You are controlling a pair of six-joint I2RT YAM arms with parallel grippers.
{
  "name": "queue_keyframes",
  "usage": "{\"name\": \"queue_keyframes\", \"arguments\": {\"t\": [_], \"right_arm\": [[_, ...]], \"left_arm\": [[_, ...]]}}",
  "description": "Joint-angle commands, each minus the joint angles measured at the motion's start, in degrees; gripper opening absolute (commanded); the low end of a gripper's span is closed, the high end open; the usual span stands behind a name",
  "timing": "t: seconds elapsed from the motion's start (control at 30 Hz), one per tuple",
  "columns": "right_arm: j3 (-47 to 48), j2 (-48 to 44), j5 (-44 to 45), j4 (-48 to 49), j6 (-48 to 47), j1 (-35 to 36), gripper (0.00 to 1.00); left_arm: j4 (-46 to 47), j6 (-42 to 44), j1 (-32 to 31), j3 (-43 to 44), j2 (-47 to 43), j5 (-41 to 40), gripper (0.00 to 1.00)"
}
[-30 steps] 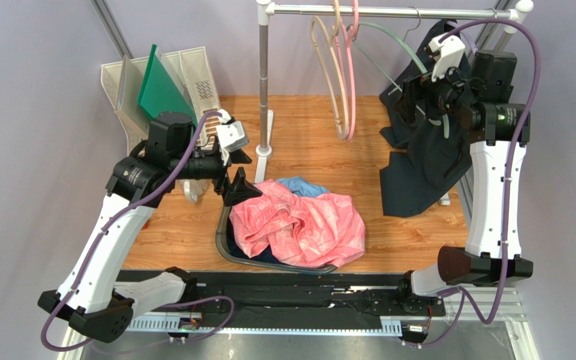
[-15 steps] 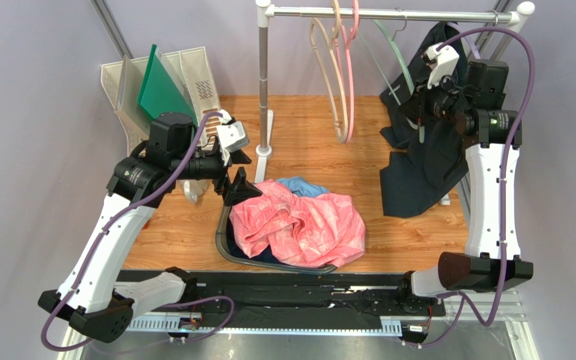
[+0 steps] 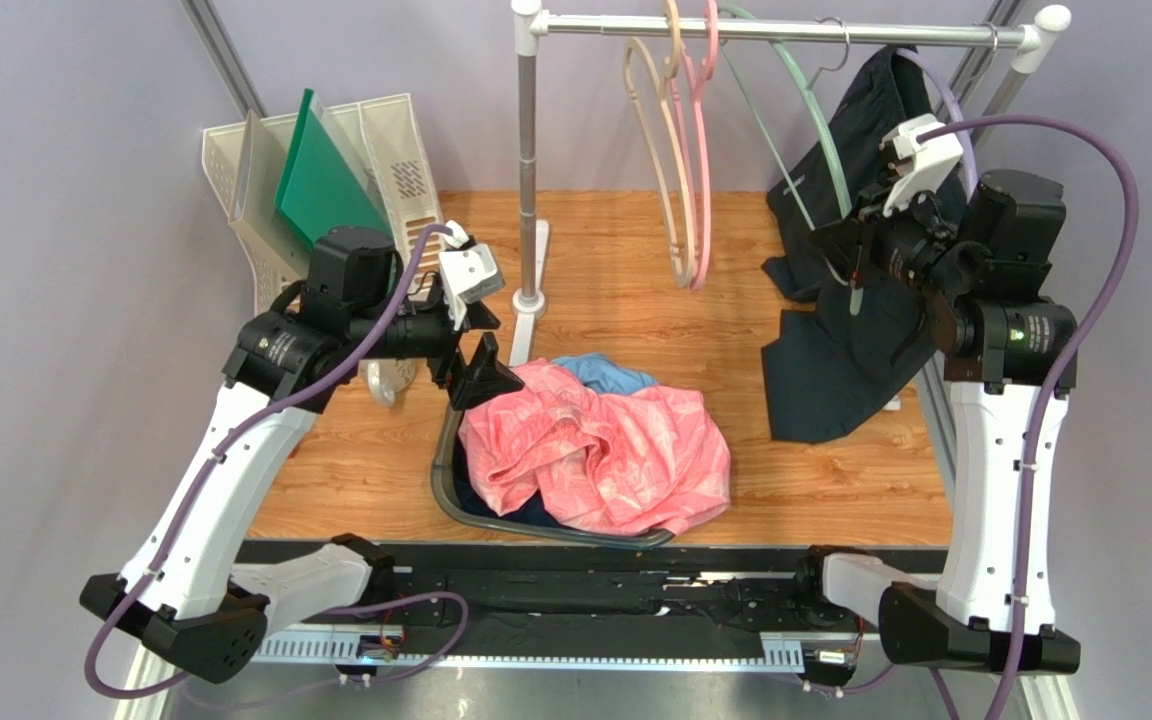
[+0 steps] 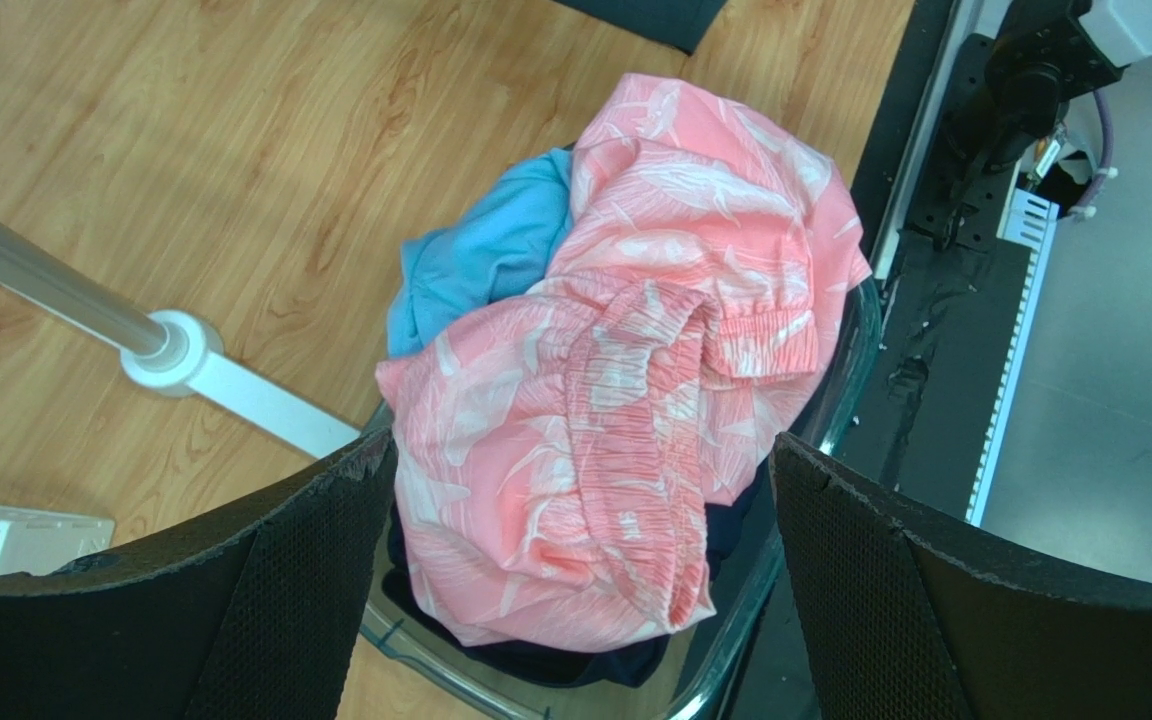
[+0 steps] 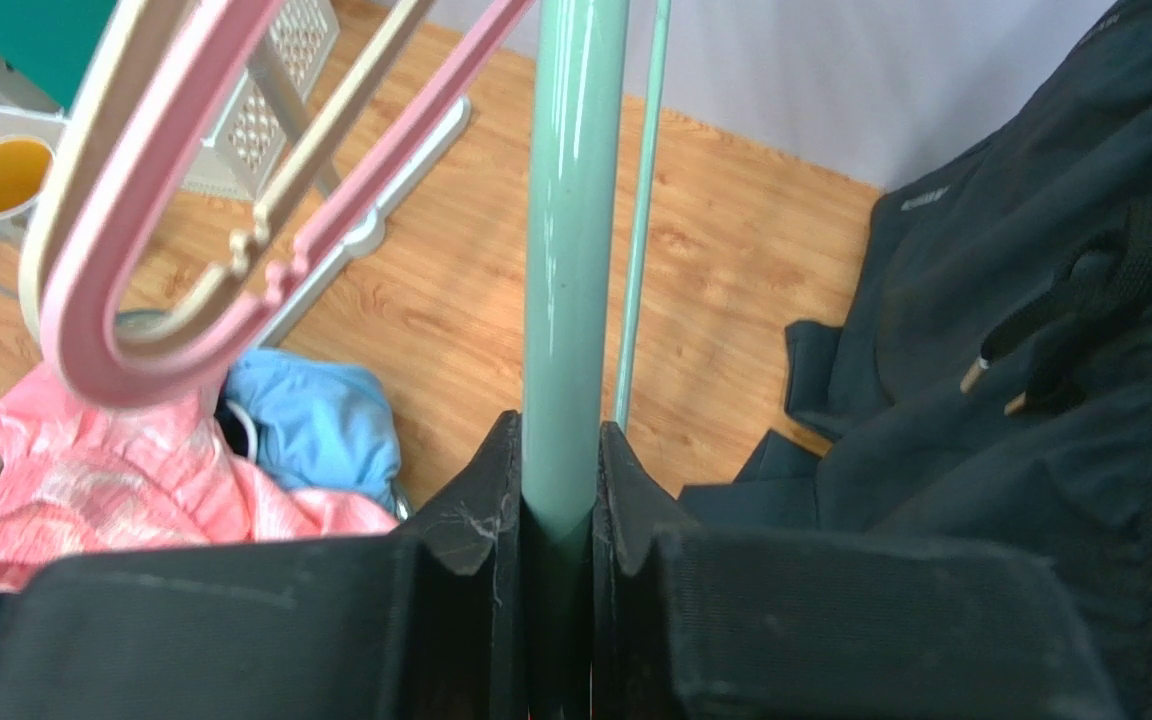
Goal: Place the shorts on the hanger
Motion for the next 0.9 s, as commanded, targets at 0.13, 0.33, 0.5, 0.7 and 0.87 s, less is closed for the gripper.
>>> {"name": "queue_keyframes", "arguments": {"t": [0.13,0.33,0.5,0.7,0.87], "right_arm": [[-6.47,-7.03,5.82,-8.78,-5.82,-0.21,0.00],[-11.49,-13.89,9.33,-20.48,-9.59,-0.21,0.00],[-16.67,-20.65,8.48,-32.69,-18.72,-0.21,0.00],[-18.00,-27.16,0.74,-44.58,-34.02,-0.13,0.00],[-18.61,-29.01,-1.74,-44.75,-35.62,1.45,0.00]], "left_arm": [[1.17,-1.61,0.31,-0.84,2.45,-0.60,0.98],[6.08,-5.73,0.31,-5.31,1.76,-0.42,0.99],[14.69,-7.15,0.31,-13.75,-5.08,1.16,1.00],[20.07,-7.25,0.31,-22.37,-12.21,2.03,1.00],[16.91,-1.19,0.31,-23.26,-14.15,4.59,0.98]]}}
